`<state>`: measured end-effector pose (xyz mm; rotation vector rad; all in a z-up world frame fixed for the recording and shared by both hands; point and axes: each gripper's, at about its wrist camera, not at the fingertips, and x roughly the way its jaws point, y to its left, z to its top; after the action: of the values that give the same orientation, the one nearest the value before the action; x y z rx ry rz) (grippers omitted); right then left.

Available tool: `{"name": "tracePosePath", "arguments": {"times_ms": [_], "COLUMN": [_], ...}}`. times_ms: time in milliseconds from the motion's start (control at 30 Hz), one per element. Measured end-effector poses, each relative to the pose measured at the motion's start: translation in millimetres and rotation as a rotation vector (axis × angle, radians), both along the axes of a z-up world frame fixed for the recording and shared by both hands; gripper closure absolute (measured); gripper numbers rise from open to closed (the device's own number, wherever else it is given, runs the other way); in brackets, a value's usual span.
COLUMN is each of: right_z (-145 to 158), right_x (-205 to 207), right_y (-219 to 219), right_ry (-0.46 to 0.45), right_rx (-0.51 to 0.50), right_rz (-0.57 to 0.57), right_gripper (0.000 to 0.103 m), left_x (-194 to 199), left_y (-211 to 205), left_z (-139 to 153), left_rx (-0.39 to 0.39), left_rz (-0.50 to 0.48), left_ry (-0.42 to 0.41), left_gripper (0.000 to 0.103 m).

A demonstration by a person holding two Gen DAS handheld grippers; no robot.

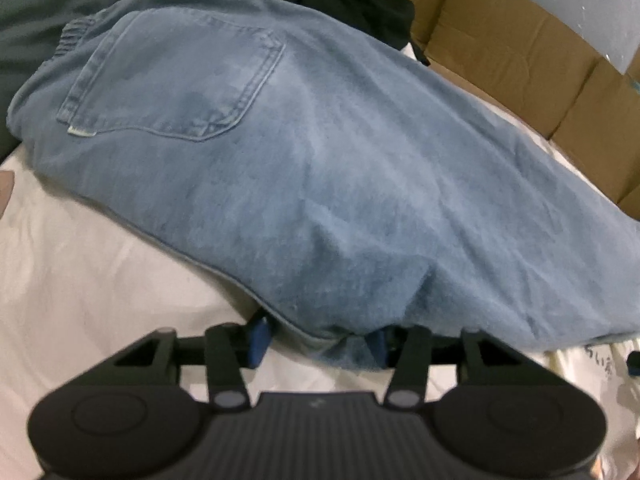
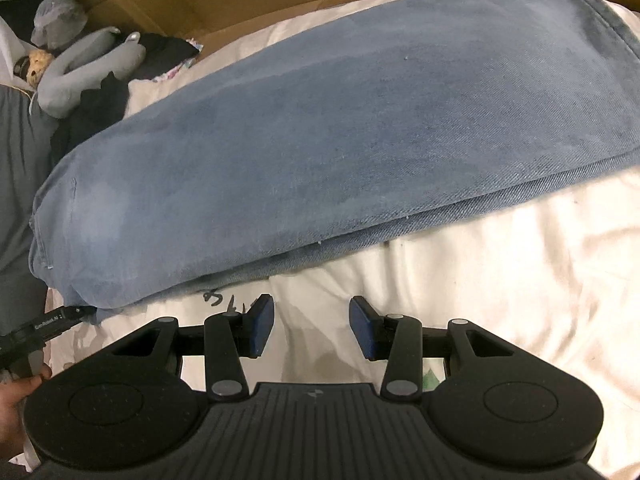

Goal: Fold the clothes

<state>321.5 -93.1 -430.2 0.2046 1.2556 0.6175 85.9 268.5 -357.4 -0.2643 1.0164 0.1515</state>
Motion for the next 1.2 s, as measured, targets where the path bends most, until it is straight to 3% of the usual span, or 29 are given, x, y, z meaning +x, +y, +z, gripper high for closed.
{"name": "tracePosePath", "arguments": {"times_ms": [133, 333, 567, 667, 767, 833, 1000, 1200], "right_z": [3, 5, 1, 1, 4, 7, 8, 12], "right_x": [4, 14, 17, 17, 18, 18, 20, 22], "right_y": [-7, -24, -35, -38, -42, -44, -60, -87], "right_ry": [-0.008, -0.019, -0.011, -0.013, -0.017, -0.027, -0.042, -0.087], "right_rx": [0.016, 0.017, 0.035, 0.037, 0.03, 0.024, 0.016, 0.021], "right_rz": [-0.031, -0.088, -0.126, -0.127, -0.138, -0.15, -0.207, -0.293], "right_gripper": [0.054, 0.054, 0.055, 0.054, 0.054, 0.054, 0.054, 0.054], "left_x": [-8, -22, -23, -27, -35, -38, -24, 8], "left_y": [6, 9, 14, 10, 11, 12, 17, 12], "left_z": [4, 26, 13, 19, 28, 39, 59, 49], "left_rx": [-0.017, -0.009, -0.04, -0.029, -0.079, -0.066, -0.069, -0.081], "left_rz": [-0.006, -0.004, -0.049, -0.103, -0.147, -0.158, -0.139, -0.141], "left_ry": [0.018, -0.001, 0.075, 0.107, 0.136, 0.117, 0.049, 0.044], "left_gripper": [0.084, 0.086, 0.086, 0.085, 0.072, 0.061, 0.053, 0.055]}}
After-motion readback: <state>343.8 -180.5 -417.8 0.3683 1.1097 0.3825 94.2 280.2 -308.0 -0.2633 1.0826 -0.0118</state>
